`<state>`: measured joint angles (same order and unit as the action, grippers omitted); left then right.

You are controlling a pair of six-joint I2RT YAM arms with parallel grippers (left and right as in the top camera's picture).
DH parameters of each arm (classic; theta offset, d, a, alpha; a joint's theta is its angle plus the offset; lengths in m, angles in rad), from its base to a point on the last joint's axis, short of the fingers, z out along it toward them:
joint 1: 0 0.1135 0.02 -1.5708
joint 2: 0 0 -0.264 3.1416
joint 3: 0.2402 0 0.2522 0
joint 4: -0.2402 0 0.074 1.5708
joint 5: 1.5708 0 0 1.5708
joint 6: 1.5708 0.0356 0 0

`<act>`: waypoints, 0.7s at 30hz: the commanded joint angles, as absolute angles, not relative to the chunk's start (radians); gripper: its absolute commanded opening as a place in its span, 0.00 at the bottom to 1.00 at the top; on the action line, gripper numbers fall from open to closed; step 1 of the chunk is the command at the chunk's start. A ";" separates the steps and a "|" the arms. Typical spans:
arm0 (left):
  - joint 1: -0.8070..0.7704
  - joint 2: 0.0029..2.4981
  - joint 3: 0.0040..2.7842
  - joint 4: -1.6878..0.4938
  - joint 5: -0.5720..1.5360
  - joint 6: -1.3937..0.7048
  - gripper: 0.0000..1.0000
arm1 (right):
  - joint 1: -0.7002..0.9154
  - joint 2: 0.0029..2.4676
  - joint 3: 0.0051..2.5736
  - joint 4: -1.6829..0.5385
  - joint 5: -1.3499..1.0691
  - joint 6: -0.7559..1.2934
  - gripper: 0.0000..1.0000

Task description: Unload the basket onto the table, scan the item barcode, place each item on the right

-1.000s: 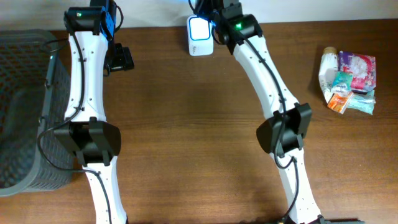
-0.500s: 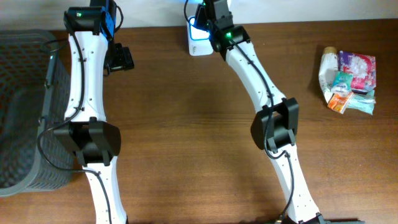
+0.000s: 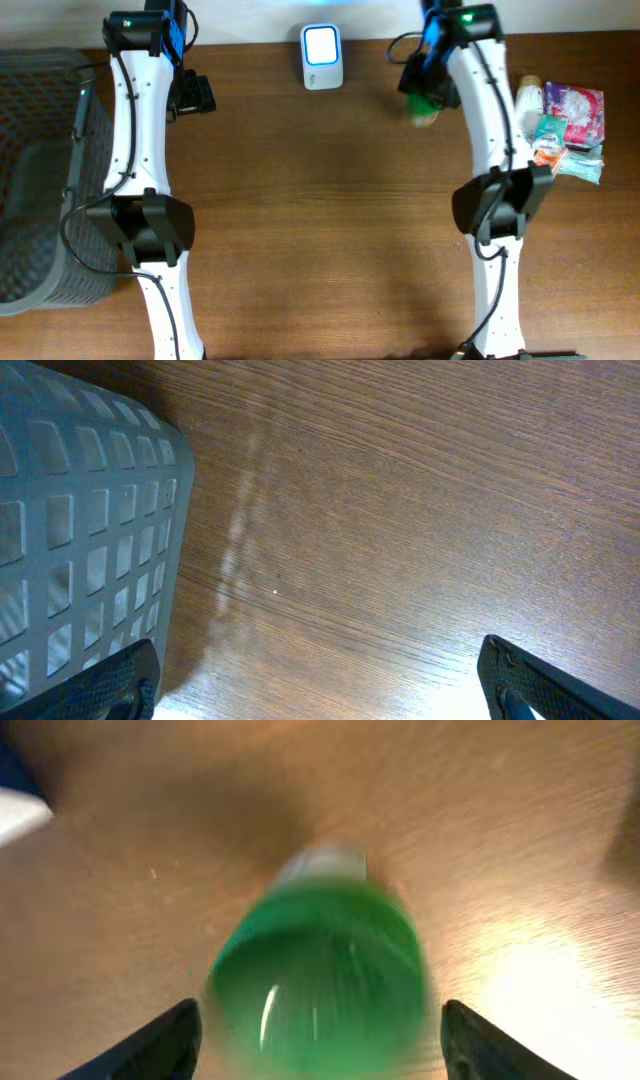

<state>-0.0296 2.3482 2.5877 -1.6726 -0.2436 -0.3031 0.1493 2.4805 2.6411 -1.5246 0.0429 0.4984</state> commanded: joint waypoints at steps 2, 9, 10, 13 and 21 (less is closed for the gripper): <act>-0.030 2.347 2.584 -1.673 -0.247 -0.295 0.99 | 0.212 2.510 2.505 -1.510 0.034 0.505 0.73; -0.030 2.347 2.584 -1.673 -0.247 -0.295 0.99 | 0.129 2.495 2.582 -1.436 0.083 0.509 0.84; -0.030 2.347 2.584 -1.673 -0.247 -0.295 0.99 | 0.107 2.495 2.625 -1.425 0.083 0.540 0.90; -0.030 2.347 2.584 -1.673 -0.247 -0.295 0.99 | 0.021 2.506 2.653 -1.347 0.082 0.729 0.97; -0.030 2.347 2.584 -1.673 -0.247 -0.295 0.99 | 0.006 2.572 2.567 -1.123 -0.019 0.851 0.97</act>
